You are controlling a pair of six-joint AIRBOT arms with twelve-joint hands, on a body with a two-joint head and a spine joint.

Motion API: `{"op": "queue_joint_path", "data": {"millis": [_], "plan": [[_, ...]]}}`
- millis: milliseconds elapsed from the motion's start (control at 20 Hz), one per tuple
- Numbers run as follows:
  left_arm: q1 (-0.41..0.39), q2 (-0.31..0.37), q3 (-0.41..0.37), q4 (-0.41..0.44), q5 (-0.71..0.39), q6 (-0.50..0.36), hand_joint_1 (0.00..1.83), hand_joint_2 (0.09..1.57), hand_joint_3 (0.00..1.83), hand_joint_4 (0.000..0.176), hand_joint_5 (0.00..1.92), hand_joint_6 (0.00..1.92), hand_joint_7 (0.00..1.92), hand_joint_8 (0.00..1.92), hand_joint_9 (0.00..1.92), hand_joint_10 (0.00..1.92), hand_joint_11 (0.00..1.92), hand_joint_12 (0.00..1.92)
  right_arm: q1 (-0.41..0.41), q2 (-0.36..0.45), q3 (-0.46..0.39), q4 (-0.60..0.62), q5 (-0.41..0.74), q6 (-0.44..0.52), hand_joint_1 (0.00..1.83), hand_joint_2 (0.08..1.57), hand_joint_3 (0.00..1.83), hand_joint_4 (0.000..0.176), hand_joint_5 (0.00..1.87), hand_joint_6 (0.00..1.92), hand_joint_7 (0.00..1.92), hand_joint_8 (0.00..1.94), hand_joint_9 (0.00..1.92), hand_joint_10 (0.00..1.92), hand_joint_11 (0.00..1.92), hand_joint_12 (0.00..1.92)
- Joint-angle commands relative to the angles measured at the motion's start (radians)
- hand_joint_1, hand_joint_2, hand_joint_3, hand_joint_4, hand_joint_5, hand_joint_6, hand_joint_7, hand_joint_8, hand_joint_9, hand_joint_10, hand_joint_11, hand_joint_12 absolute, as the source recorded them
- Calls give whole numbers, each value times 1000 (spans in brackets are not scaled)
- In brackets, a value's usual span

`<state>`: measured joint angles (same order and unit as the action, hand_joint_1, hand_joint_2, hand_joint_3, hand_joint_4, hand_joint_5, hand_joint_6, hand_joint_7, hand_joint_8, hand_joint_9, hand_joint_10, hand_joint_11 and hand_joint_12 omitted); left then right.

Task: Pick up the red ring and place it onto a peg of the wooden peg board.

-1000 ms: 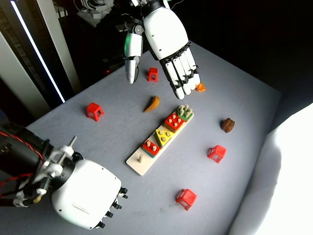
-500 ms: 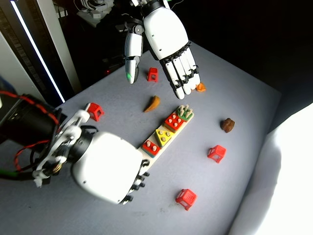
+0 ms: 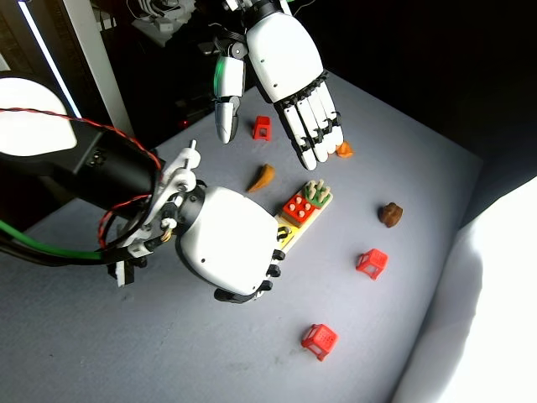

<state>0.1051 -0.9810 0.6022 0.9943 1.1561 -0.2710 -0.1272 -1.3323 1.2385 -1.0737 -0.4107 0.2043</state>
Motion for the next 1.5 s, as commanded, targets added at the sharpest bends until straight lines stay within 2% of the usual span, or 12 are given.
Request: {"op": "queue_joint_path", "data": {"millis": [0, 750, 1050, 1100, 1450], "plan": [[-3, 0, 0, 83, -5, -4, 0, 1099, 3, 0, 0, 0, 0, 0, 0, 0, 0, 0, 5, 4, 2, -32, 22, -3, 1401, 1020, 0, 0, 1098, 806, 1219, 488, 1171, 741, 1155, 570], [-3, 0, 0, 82, -5, -4, 0, 1094, 2, 0, 0, 0, 0, 0, 0, 0, 0, 0, -10, -23, 2, -32, 25, -15, 1402, 1016, 0, 0, 1108, 776, 1262, 447, 1147, 755, 1150, 579], [-3, 0, 0, 82, -5, -5, 0, 1093, 0, 0, 0, 0, 0, 0, 0, 0, 0, 0, -20, -22, 2, -32, 17, -22, 1399, 1022, 1, 0, 1099, 797, 1234, 512, 1127, 774, 1132, 629], [-3, 0, 0, 82, -5, -5, 0, 1091, 0, 0, 0, 0, 0, 0, 0, 0, 0, 0, -21, -21, 2, -32, 17, -22, 1401, 1019, 0, 0, 1098, 800, 1235, 494, 1157, 735, 1158, 623], [-3, 0, 0, 83, -5, -5, 0, 1093, 0, 0, 0, 0, 0, 0, 0, 0, 0, 0, -24, -20, 3, -32, 18, -30, 1400, 1022, 0, 0, 1105, 797, 1226, 504, 1130, 773, 1126, 614]]}}
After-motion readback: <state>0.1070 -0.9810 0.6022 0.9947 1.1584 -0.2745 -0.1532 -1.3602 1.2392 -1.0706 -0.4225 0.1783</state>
